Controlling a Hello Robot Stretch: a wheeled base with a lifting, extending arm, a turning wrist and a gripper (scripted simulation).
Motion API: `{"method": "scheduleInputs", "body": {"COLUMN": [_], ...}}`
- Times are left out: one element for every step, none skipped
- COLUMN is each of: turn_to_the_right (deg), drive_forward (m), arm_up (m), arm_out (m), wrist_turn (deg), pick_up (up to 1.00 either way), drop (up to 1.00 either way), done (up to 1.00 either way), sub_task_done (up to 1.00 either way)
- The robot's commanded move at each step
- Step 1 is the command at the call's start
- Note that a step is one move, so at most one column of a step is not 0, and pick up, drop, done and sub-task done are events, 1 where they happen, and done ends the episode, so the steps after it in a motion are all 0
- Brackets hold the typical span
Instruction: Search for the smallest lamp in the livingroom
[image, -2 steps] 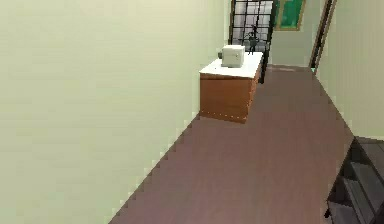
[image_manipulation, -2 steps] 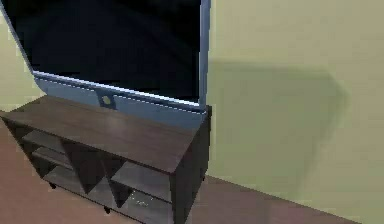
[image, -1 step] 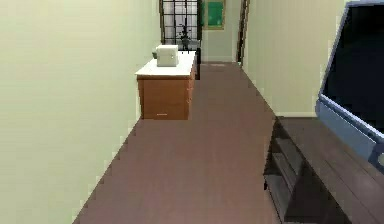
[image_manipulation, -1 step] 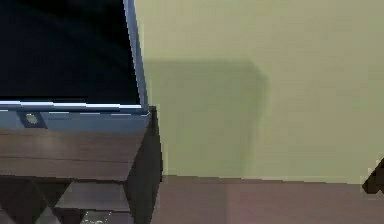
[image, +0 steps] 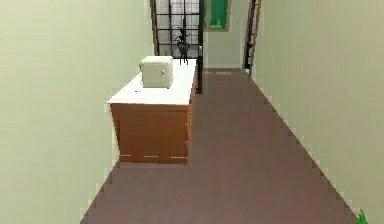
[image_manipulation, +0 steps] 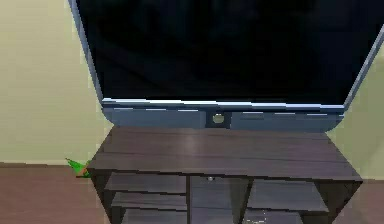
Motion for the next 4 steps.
{"method": "scheduleInputs", "body": {"turn_to_the_right": [6.0, 0.0, 12.0, 0.0], "drive_forward": [0.00, 0.65, 0.00, 1.00], "arm_up": [0.00, 0.00, 0.00, 0.00], "arm_out": [0.00, 0.00, 0.00, 0.00], "wrist_turn": [0.0, 0.0, 0.0, 0.0], "pick_up": [0.00, 0.00, 0.00, 0.00], "drop": [0.00, 0.00, 0.00, 0.00], "done": [0.00, 0.00, 0.00, 0.00], "sub_task_done": [0.00, 0.00, 0.00, 0.00]}}
